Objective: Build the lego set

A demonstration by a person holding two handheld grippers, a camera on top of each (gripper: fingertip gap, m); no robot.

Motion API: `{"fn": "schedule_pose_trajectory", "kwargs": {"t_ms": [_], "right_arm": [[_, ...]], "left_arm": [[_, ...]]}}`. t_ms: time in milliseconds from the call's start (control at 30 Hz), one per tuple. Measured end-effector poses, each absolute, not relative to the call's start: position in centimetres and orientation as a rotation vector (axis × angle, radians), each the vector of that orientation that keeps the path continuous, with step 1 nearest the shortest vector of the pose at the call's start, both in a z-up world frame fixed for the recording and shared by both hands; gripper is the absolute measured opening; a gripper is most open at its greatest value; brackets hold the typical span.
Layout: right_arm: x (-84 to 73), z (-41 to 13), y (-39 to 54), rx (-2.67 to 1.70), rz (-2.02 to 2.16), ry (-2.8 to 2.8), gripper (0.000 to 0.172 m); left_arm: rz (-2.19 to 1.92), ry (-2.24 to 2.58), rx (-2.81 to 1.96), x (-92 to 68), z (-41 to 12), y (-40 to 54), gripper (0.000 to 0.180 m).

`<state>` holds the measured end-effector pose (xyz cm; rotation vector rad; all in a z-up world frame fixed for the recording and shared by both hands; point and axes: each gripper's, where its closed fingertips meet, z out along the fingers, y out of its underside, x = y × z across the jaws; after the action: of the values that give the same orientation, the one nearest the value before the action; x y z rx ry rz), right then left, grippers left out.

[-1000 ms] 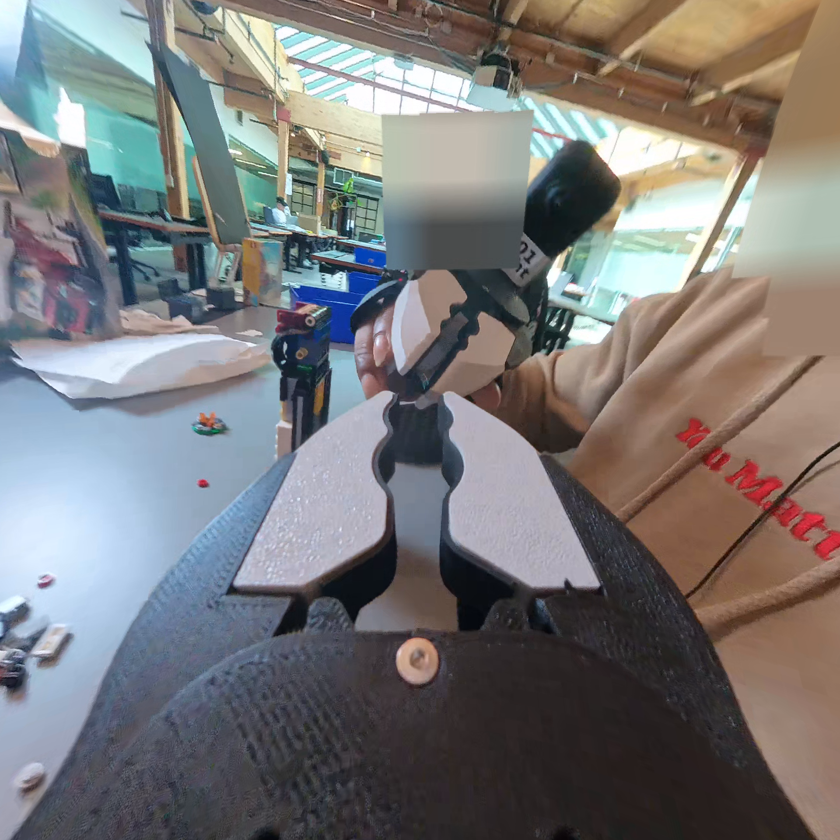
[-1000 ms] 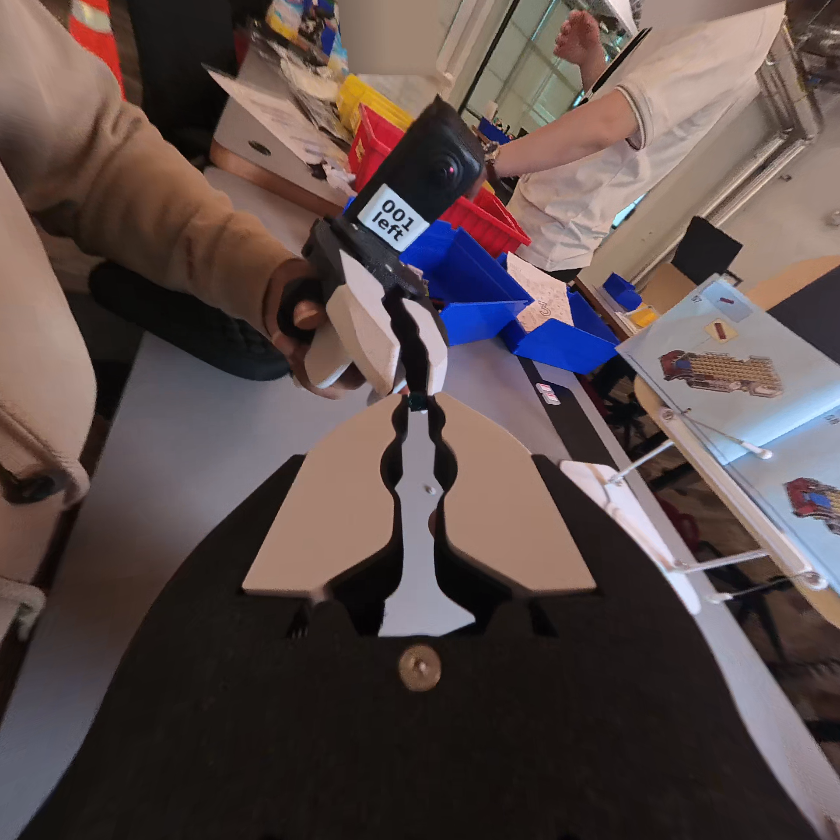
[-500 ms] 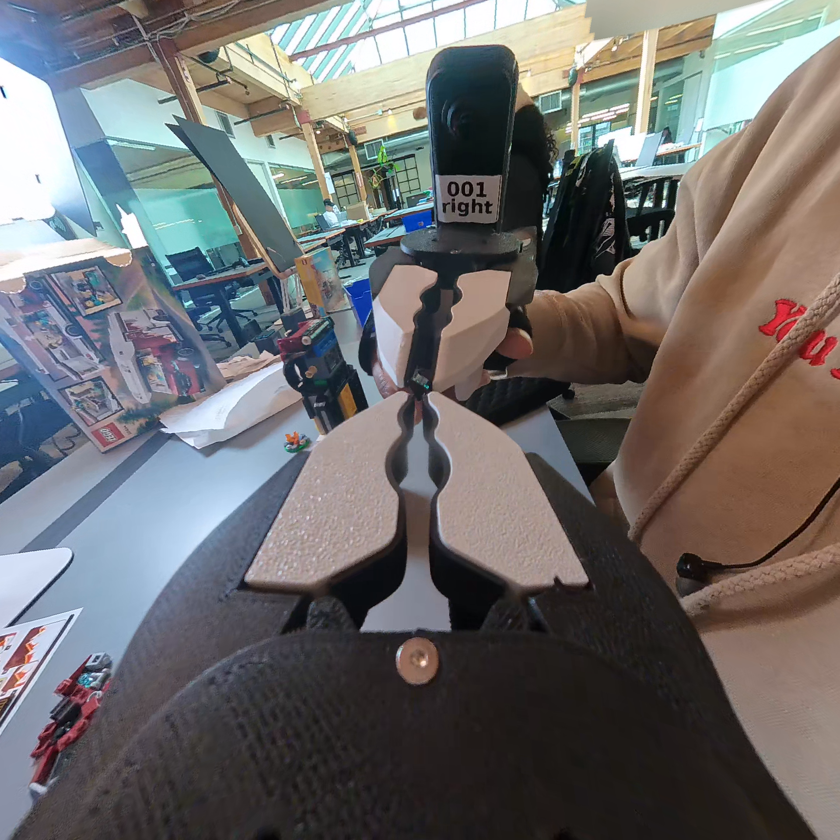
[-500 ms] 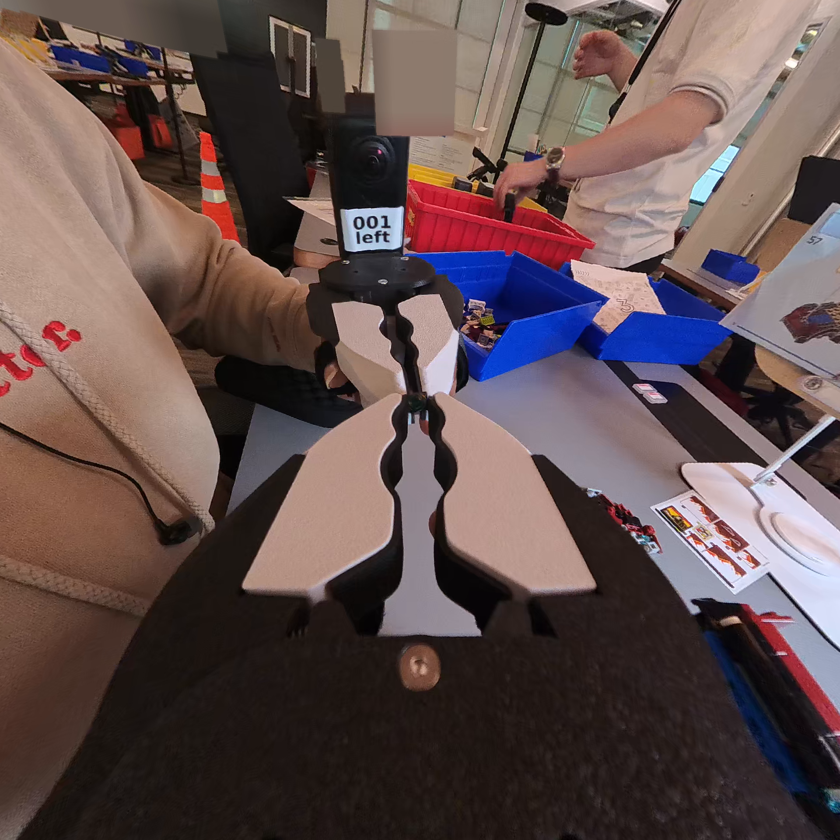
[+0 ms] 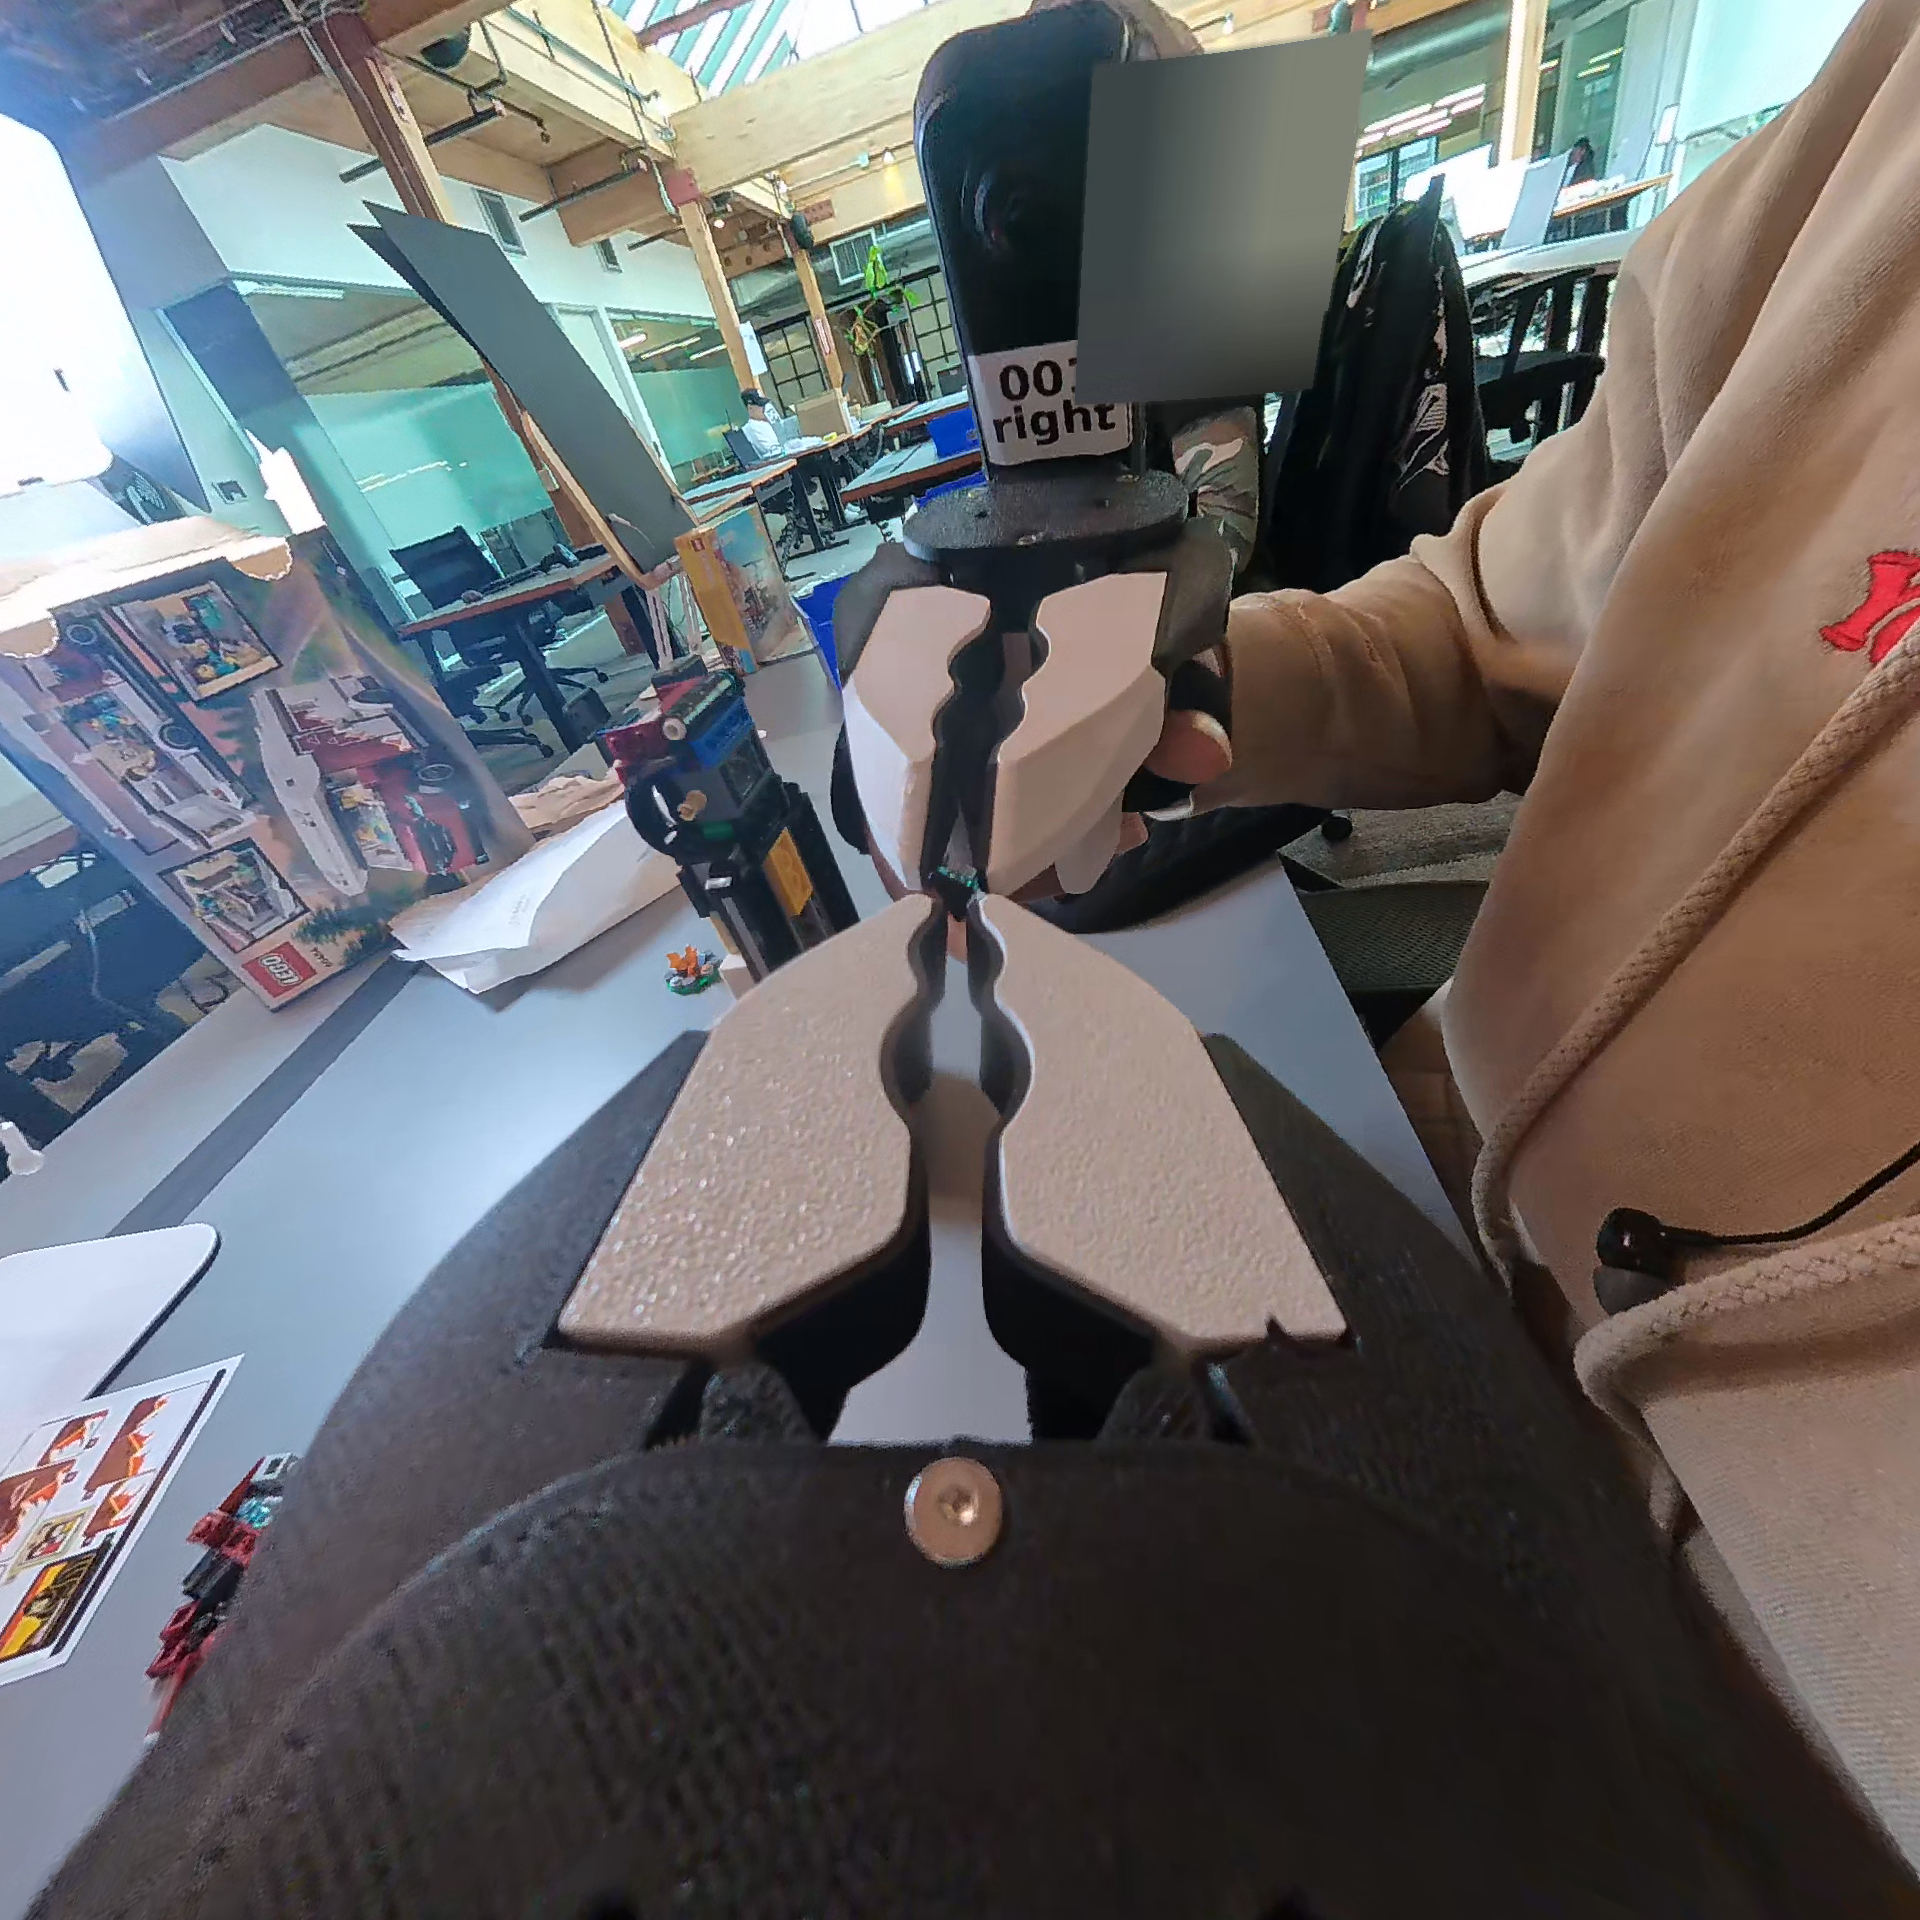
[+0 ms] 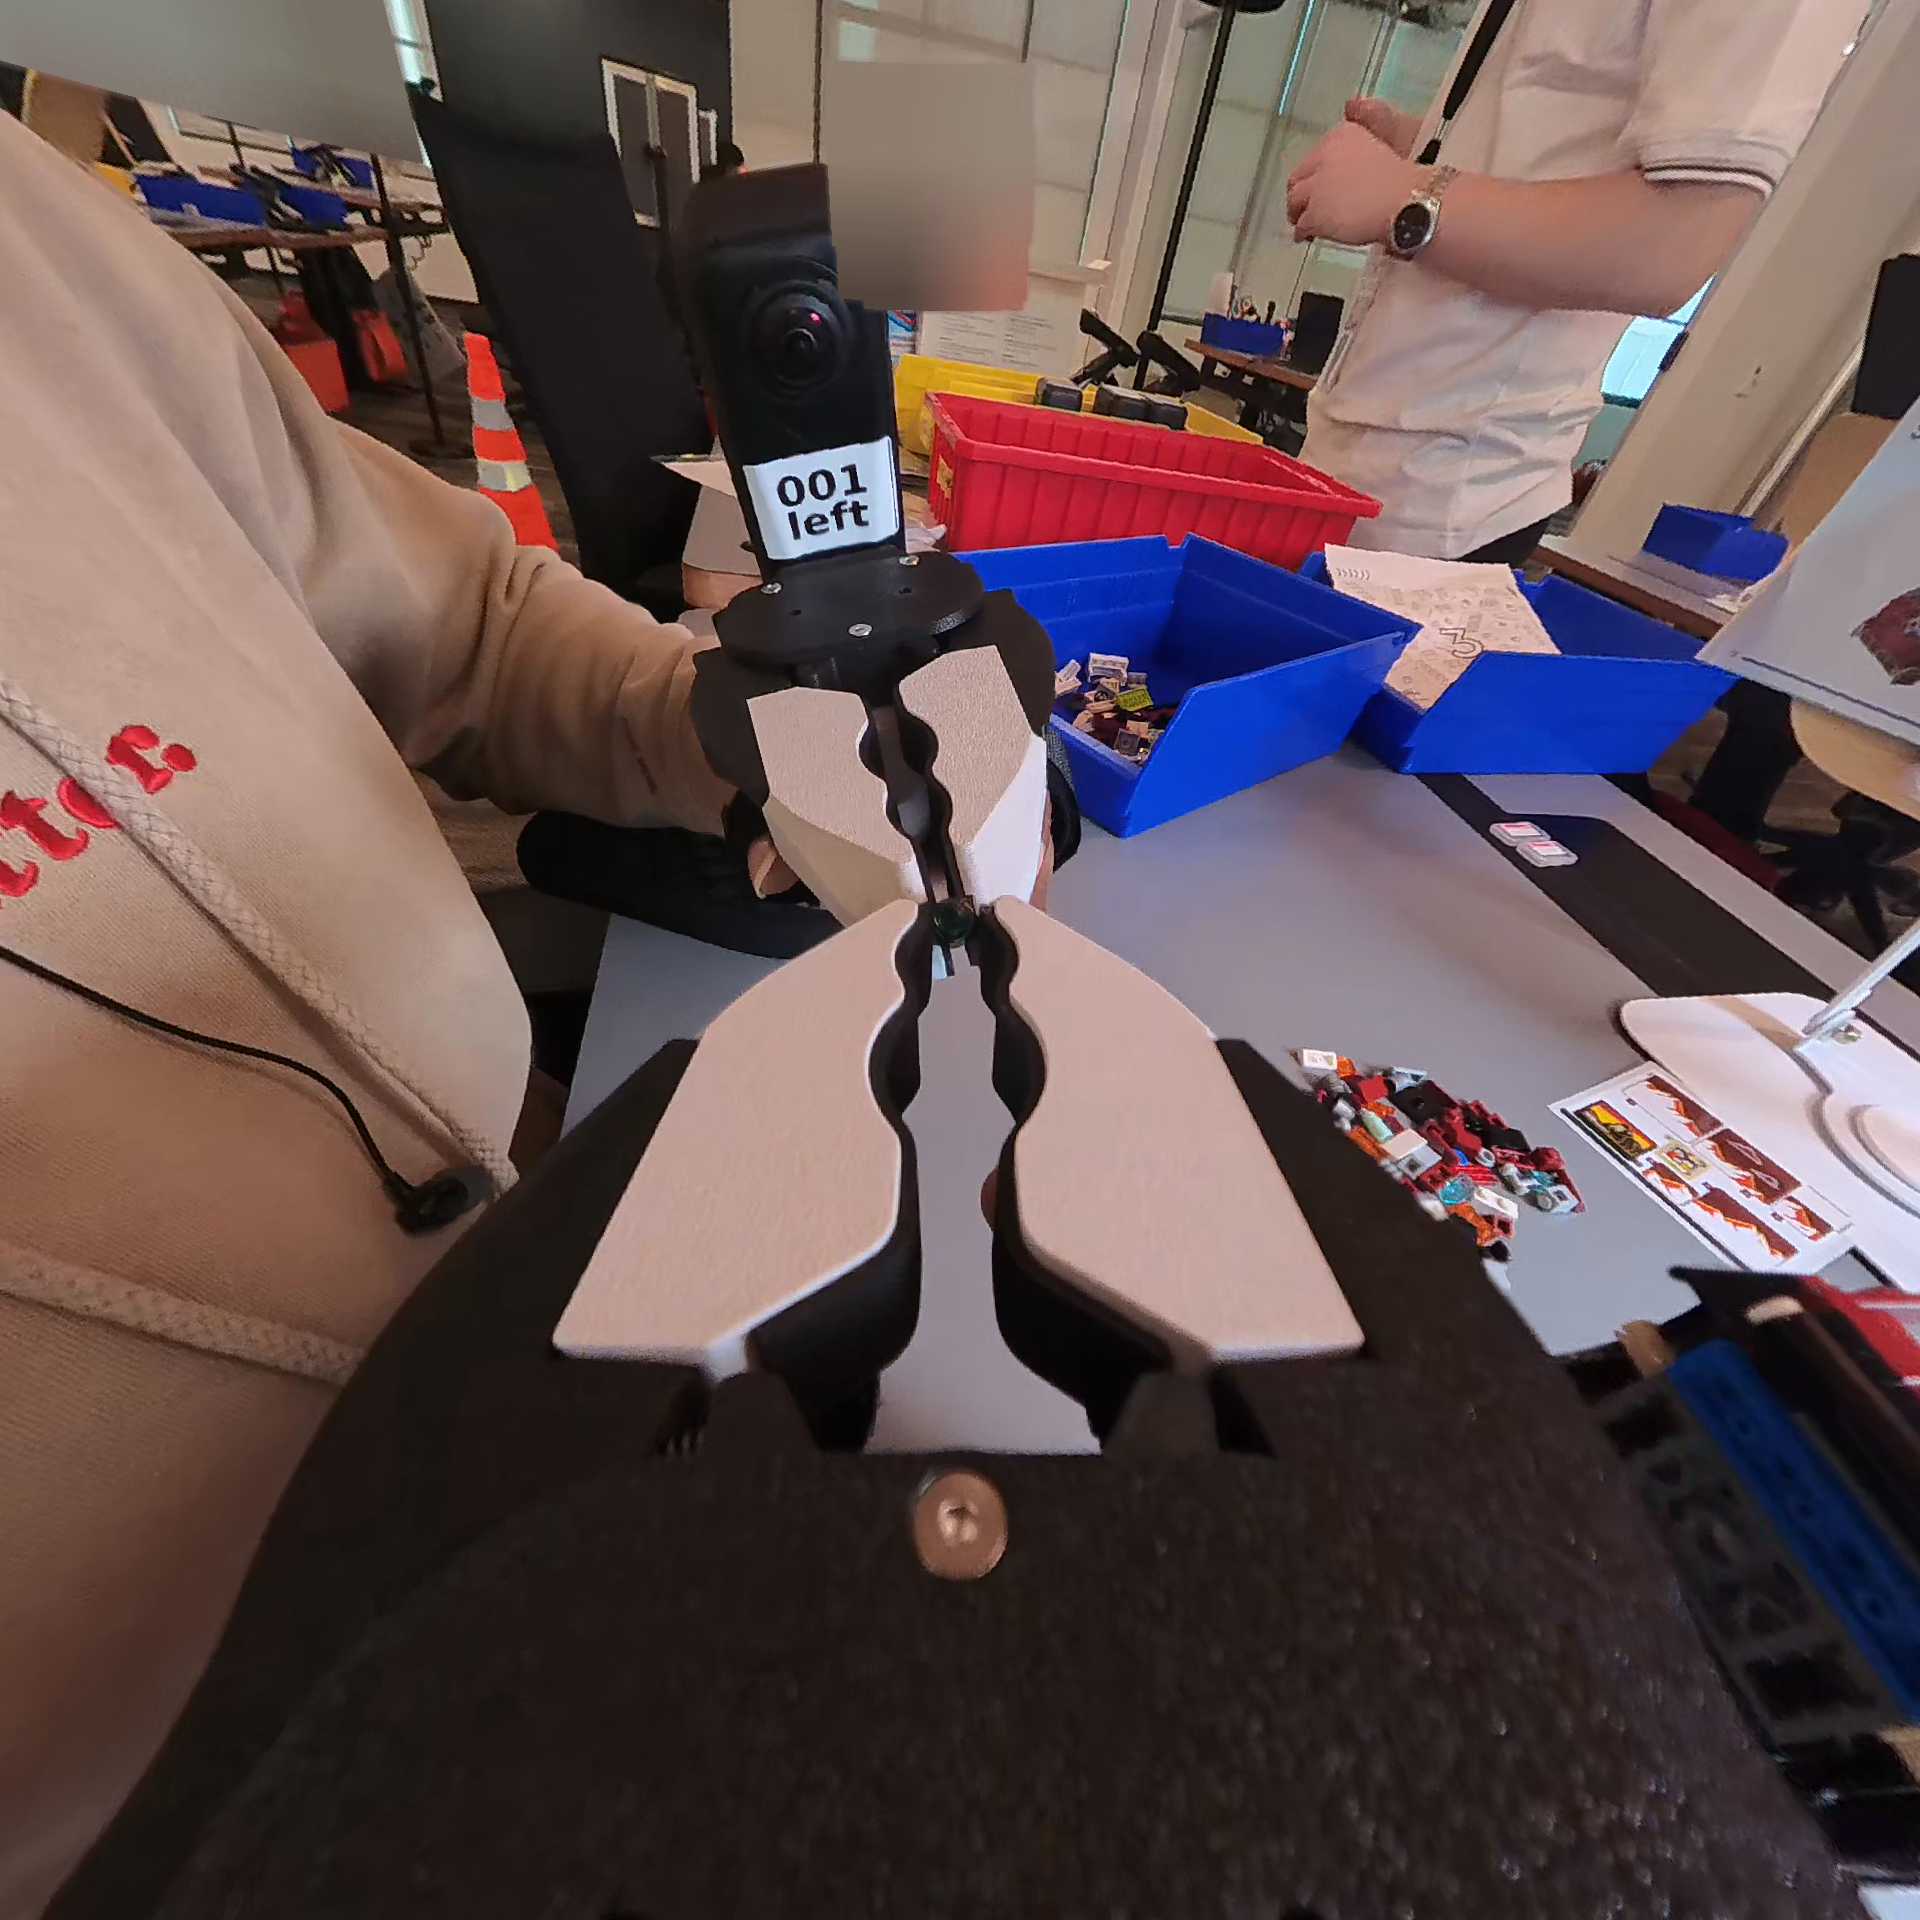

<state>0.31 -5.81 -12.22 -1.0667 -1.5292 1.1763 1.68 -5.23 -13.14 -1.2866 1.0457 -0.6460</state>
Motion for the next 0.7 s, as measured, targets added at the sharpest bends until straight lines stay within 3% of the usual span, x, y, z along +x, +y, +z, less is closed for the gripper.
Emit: {"fn": "schedule_pose_trajectory", "kwargs": {"t_ms": [700], "right_arm": [[0.6, -13.7, -5.5, -1.063, 1.058, -1.592, 0.009]], "left_arm": [[-0.587, 1.096, -1.350, 1.7, -14.7, -4.9, 0.000]]}}
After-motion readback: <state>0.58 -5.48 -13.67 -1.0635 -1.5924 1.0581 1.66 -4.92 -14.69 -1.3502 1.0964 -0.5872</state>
